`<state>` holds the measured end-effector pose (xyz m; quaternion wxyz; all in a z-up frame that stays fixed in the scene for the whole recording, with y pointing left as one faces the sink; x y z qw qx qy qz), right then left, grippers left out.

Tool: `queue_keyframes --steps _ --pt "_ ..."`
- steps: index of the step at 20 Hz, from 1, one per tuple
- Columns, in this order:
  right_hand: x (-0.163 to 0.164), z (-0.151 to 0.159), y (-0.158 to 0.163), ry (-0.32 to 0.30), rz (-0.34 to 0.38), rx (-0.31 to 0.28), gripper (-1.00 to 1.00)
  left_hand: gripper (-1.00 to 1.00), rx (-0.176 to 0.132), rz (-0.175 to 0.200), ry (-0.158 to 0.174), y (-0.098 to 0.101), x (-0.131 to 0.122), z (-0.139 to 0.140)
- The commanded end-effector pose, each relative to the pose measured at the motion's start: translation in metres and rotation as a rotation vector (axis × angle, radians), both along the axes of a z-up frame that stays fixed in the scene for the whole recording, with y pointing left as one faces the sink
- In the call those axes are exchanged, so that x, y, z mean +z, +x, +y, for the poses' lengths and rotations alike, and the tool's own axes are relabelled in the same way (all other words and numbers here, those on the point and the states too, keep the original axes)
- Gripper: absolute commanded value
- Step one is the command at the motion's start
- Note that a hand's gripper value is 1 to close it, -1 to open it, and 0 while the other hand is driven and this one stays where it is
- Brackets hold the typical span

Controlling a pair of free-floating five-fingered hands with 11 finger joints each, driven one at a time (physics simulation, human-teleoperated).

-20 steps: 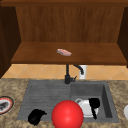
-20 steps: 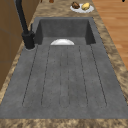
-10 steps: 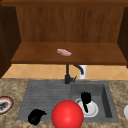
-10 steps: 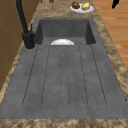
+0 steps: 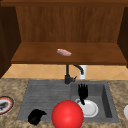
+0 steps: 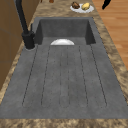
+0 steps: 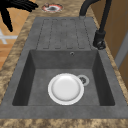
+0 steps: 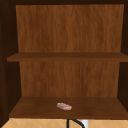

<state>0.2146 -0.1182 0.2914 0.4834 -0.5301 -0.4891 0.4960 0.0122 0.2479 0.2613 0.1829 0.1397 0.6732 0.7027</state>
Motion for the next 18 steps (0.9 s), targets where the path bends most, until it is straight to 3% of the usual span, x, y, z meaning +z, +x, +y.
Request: queue_keyframes --steps 1,18 --pt "-0.003 0.001 0.027 0.000 -0.073 0.013 -1.00 0.00 0.000 0.000 0.000 0.000 0.000 0.000" --pt "-0.065 0.024 0.170 -0.005 -0.074 0.014 -1.00 0.00 0.000 0.000 0.000 0.000 0.000 0.000"
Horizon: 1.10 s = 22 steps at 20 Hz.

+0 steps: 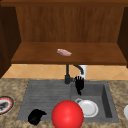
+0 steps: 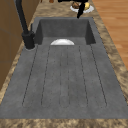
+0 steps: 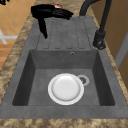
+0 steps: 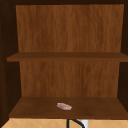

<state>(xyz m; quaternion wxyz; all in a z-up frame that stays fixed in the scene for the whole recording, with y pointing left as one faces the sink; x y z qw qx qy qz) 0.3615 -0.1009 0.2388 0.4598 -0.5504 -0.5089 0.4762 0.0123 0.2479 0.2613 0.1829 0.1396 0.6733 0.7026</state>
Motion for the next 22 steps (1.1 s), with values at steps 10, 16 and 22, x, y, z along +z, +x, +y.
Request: queue_keyframes --steps 10,16,22 --pt "-0.039 0.022 0.105 0.023 0.027 0.000 -1.00 0.00 0.000 0.000 0.000 0.000 0.000 0.000" --pt "-0.053 0.023 0.154 0.038 0.069 0.000 -1.00 0.00 0.000 0.000 0.000 0.000 0.000 0.000" --pt "-0.074 0.024 0.202 0.044 0.121 -0.001 -1.00 0.00 0.000 0.000 0.000 0.000 0.000 0.000"
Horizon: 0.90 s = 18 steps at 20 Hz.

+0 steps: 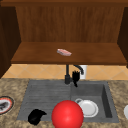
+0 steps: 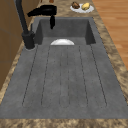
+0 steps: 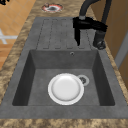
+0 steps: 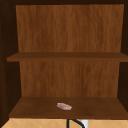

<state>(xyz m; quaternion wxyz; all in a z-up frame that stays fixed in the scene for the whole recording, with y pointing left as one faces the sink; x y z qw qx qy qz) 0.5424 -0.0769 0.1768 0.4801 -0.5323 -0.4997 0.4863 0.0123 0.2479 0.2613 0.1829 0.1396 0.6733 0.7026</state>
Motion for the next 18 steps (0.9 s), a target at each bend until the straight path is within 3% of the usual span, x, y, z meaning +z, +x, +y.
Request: queue_keyframes --steps 1,9,10,13,18 --pt "-0.016 0.000 0.029 0.024 0.071 0.000 -1.00 0.00 0.000 0.000 0.000 0.000 0.000 0.000" --pt "-0.049 0.003 0.090 0.046 0.168 -0.002 -1.00 0.00 0.000 0.000 0.000 0.000 0.000 0.000" --pt "-0.053 0.003 0.097 0.048 0.182 -0.002 1.00 0.00 0.000 0.000 0.000 0.000 0.000 0.000" --pt "-0.061 0.002 0.114 0.062 0.216 -0.001 1.00 0.00 0.000 0.000 0.000 0.000 0.000 0.000" --pt "-0.048 -0.007 0.124 0.080 0.400 -0.006 1.00 0.00 0.000 0.000 0.000 0.000 0.000 0.000"
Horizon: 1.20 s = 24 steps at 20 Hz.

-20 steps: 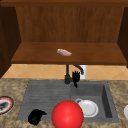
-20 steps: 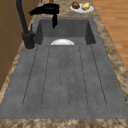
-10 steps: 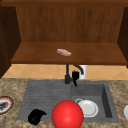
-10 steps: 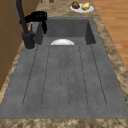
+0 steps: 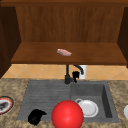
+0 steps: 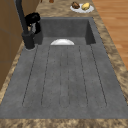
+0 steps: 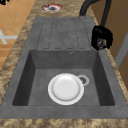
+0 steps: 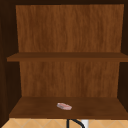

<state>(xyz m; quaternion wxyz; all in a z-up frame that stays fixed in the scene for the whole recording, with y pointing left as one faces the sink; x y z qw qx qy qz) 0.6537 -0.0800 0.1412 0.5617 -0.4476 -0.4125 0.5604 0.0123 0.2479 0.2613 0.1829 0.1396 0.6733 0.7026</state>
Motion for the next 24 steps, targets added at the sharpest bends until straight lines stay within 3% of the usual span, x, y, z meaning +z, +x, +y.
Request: queue_keyframes --steps 1,3,7,13,17,24 --pt "-0.011 -0.005 0.013 0.076 0.081 0.000 1.00 0.00 0.000 0.000 0.000 0.000 0.000 0.000" --pt "-0.011 -0.005 0.013 0.076 0.085 0.003 1.00 0.00 0.000 0.000 0.000 0.000 0.000 0.000" --pt "-0.010 -0.014 0.016 0.136 0.093 0.009 1.00 0.00 0.000 0.000 0.000 0.000 0.000 0.000" --pt "-0.020 -0.037 0.009 0.235 0.039 0.050 1.00 0.00 0.000 0.000 0.000 0.000 0.000 0.000" --pt "-0.024 -0.040 0.012 0.248 -0.021 0.090 1.00 0.00 0.000 0.000 0.000 0.000 0.000 0.000" --pt "-0.024 -0.040 0.010 0.258 -0.058 0.118 1.00 0.00 0.000 0.000 0.000 0.000 0.000 0.000"
